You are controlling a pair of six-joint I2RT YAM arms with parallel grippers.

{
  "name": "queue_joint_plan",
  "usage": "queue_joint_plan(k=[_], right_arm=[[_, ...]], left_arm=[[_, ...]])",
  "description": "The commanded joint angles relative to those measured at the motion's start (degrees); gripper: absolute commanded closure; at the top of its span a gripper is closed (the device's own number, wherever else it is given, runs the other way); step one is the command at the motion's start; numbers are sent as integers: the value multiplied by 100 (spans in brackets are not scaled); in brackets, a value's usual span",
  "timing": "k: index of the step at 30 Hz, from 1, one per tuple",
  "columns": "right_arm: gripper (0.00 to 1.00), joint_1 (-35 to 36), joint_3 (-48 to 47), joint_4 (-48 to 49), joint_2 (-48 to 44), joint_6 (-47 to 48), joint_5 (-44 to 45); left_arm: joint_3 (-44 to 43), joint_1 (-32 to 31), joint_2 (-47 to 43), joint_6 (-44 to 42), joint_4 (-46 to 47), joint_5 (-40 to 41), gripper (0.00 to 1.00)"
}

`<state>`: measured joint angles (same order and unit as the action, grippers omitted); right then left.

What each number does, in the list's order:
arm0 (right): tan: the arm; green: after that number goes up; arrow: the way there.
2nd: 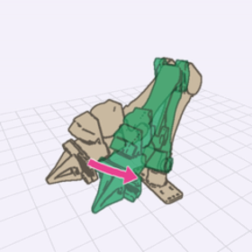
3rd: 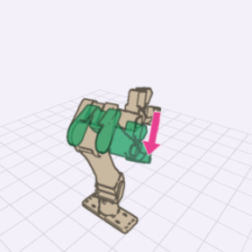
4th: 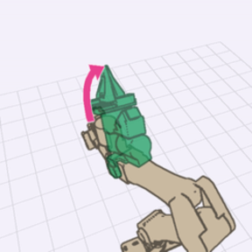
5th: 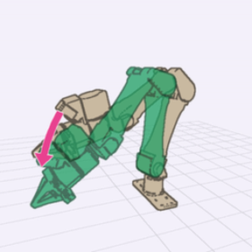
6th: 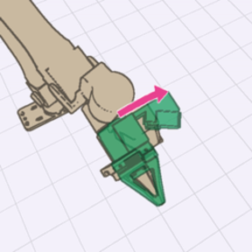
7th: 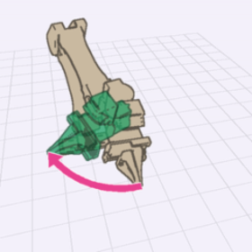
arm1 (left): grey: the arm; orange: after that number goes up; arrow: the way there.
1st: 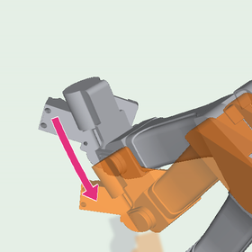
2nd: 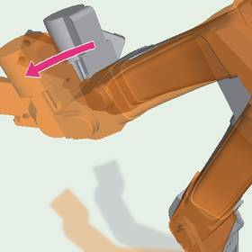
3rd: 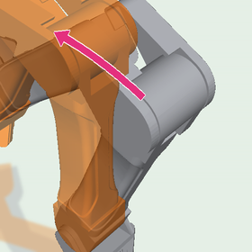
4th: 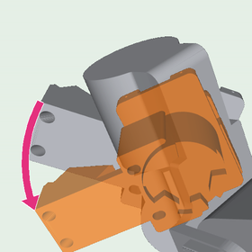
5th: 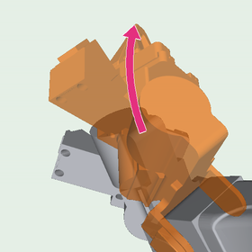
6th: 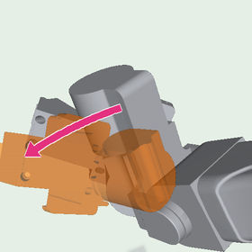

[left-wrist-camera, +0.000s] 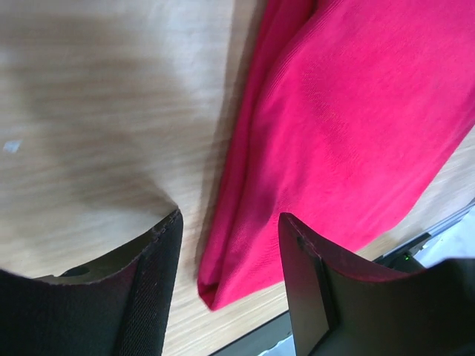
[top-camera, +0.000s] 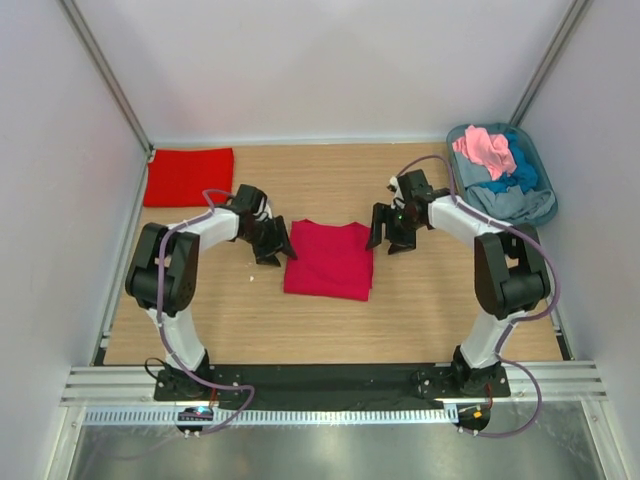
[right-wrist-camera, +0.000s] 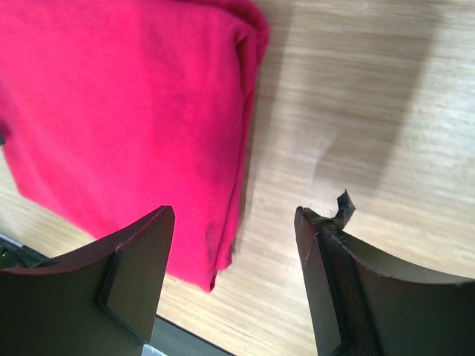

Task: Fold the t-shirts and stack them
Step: Neatly place the folded tshirt to the corner

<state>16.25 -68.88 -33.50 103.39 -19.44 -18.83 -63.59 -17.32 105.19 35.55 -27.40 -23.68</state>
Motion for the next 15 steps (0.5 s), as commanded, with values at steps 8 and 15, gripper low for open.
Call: queue_joint_plan(k=[8,15], right_arm=[[27,-34,42,-122,-917,11,-68],[27,-25,120,-254,-1251,-69,-130]], left_arm=[[-127,1,476,145,463,250,47],[-259,-148,792,286,613,223,48]])
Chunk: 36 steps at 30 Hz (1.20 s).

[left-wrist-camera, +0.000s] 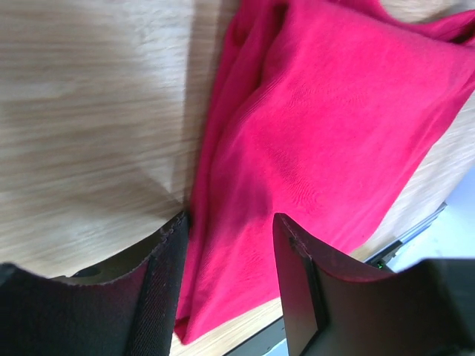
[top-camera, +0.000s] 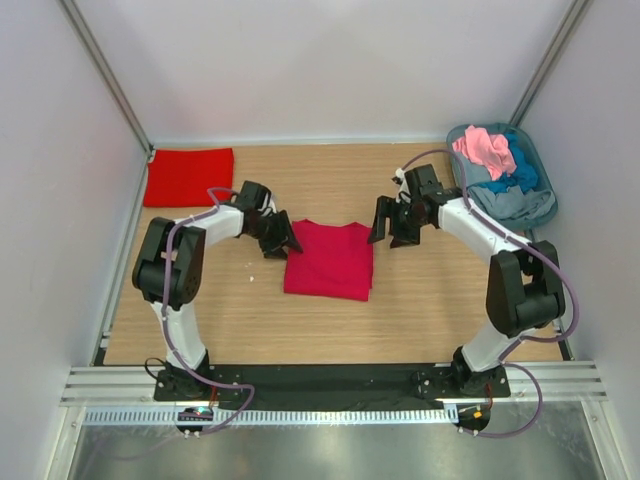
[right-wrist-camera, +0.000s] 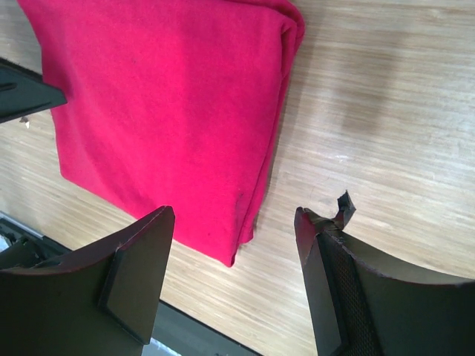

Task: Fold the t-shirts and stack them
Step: Neatly place the folded tshirt to the corner

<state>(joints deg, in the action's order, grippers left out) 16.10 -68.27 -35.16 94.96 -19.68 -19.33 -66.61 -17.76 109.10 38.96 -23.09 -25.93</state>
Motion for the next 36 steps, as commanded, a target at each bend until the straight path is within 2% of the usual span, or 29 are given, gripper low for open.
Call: queue_joint_plan(k=[1,7,13,14,16,17,19,25,36], right_arm=[[27,-19,68,-123,-443,-62,-88],[27,-10,156,-272,-706,-71,-123],[27,-10,226,-360,-908,-36,-97],[27,-19,235,-369,-926,-44,-97],[27,-10,261,-387,-970,-36,-97],[27,-19,270,-404,-988,-36,-97],[27,-19,297,-387,-1014,-62,-123],[27,-10,262,-369,-1067,-176,-115],[26,16,165,-519,-1374,-607,-9]], left_arm=[[34,-140,419,-29,182,466,49],[96,-210,384,191,358,695,52],[-89,-429,464,287,349,896,65],[-141,-474,454,305,358,941,73],[-273,-570,446,323,297,1011,83],[-343,-606,411,323,175,1055,93],[-677,-711,358,279,-28,1256,100],[-2019,-791,507,60,-1634,2267,100],[-3463,-712,700,-731,-2709,3883,100]])
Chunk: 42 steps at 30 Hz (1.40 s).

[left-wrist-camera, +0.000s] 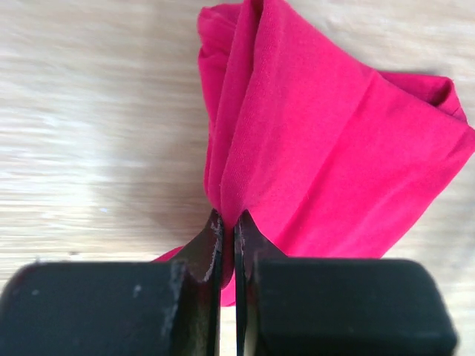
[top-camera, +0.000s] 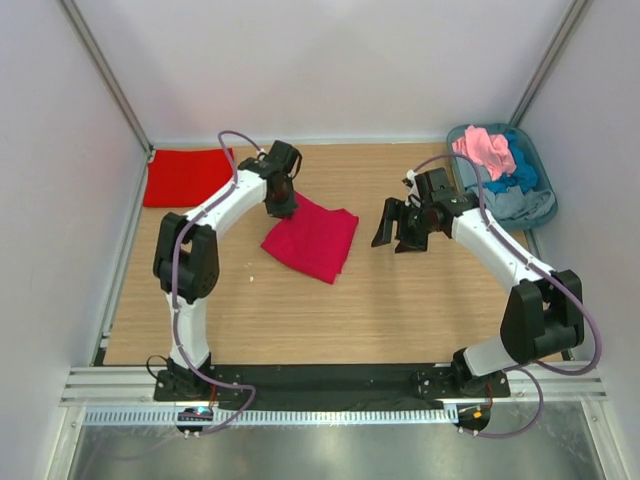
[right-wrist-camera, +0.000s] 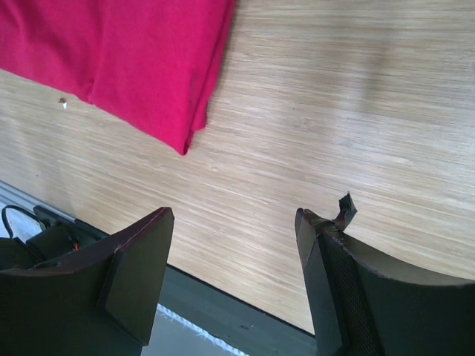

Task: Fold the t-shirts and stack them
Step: Neatly place the folded tshirt to the corner

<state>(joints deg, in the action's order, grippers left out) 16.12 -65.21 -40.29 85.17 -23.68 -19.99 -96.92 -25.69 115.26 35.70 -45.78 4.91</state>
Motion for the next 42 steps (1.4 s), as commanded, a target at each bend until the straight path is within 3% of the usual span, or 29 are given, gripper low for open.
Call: queue_joint_plan(k=[1,8,15,22,30,42], right_arm=[[26,14,-167,-22,-395,-224,56],[26,23,-308,-49,-369,-295,4],[26,14,-317,214,-273,-479,-172],[26,14,-659,373,158,-515,-383],[26,32,-1275,276,606,-479,-471],[26,23,-1626,241,914,-515,-541]], left_arm=[[-520,108,136,-450,-536,914,100],[-1415,565,540,-933,-765,1732,100],[-2742,1259,1059,-1302,-837,1882,100],[-3385,1655,1385,-1654,-520,2181,100],[-3508,2015,1394,-1883,235,2146,100],[-3475,2454,1314,-2190,526,1970,100]])
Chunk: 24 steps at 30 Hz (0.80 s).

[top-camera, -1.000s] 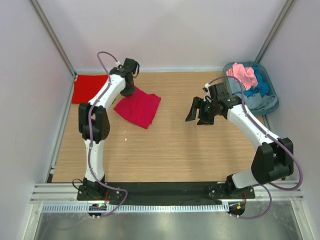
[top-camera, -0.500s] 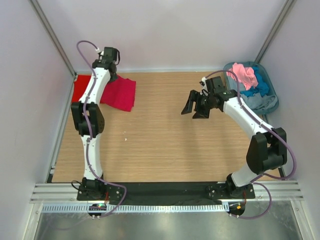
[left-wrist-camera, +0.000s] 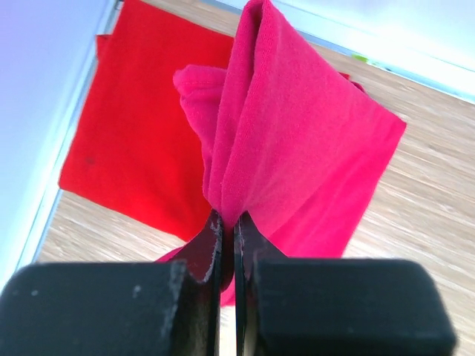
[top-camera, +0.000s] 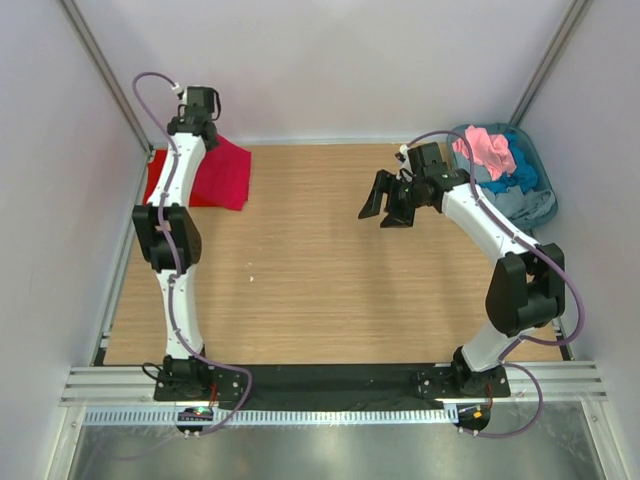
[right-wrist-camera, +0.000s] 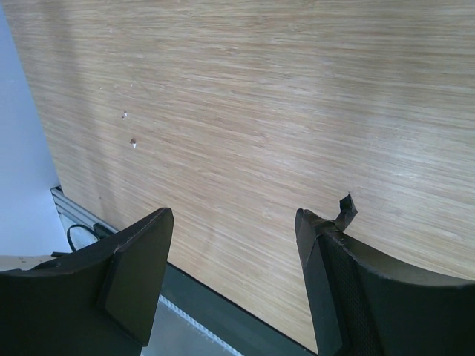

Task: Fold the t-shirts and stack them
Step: Neatly place the folded tshirt to the corner

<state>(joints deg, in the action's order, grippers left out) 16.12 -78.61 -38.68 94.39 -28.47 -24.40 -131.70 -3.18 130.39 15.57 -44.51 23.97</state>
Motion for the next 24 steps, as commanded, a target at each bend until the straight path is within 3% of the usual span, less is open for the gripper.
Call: queue_joint_plan(k=[1,7,12,15,24], right_arm=[[26,23,-278,71,-17,-36,-100],[26,23,-138,27,-43,61,-12],[26,23,-23,-17,-26,149,67],[26,23,-58,-44,9,149,85],[26,32,-524,-52,484,78,-12]], left_arm=[[73,291,-198,-212,478,90,100],[504,967,56,-230,1109,-163,100],[356,1459,557,-64,1392,-1040,100],[320,1592,637,-159,1498,-1411,100],[382,1715,645,-423,1665,-1378,100]])
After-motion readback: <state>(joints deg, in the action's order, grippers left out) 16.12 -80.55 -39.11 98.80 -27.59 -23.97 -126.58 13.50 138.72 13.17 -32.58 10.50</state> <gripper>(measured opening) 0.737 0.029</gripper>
